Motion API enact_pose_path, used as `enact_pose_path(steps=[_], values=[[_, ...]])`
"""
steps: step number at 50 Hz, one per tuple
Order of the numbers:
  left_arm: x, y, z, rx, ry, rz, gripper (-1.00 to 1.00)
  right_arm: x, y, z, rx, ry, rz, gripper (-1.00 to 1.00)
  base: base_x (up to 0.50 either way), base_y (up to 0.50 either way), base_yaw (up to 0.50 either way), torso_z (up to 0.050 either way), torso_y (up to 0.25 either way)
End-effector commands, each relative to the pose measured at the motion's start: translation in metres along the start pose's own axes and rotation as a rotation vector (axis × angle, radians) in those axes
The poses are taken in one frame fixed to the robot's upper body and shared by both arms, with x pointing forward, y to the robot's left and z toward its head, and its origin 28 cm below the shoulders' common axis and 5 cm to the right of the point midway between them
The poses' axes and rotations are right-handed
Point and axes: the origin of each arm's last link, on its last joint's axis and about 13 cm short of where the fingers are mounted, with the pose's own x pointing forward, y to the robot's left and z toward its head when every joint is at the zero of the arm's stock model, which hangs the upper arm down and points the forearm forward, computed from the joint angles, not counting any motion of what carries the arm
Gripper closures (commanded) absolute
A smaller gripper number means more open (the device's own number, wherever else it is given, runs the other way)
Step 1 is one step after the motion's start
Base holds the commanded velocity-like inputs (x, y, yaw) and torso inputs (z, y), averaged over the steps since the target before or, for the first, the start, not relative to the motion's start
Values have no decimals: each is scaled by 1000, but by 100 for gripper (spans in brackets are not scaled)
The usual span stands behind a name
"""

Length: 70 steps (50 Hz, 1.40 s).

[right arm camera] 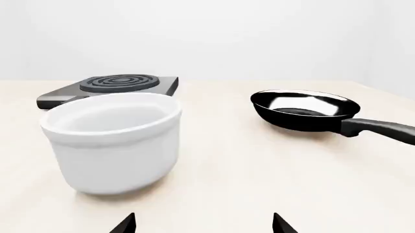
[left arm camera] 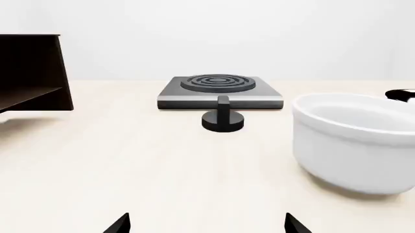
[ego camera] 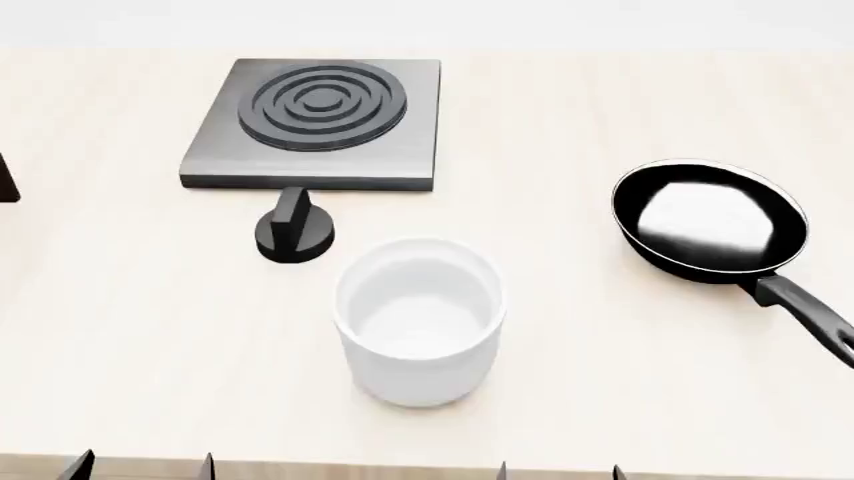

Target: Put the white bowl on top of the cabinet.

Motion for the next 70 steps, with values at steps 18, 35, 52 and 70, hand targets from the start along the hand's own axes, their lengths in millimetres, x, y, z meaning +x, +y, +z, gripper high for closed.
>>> enact_pose_path(steps=[18, 35, 52, 70], values=[[-5, 3, 21, -16, -56, -35, -100, -4, 1, 14, 20, -32, -13, -100, 0, 0, 0, 0, 0], [-32, 38, 93, 53, -260, 82, -100, -14, -8, 92, 57, -22, -205, -100, 0, 0, 0, 0, 0], [-66, 64, 119, 100, -348, 260, -100, -38, 0, 142, -88, -89, -198, -100, 0, 0, 0, 0, 0], [-124, 106, 129, 117, -346, 547, -100, -40, -1, 138, -22, -117, -146, -100, 0, 0, 0, 0, 0]])
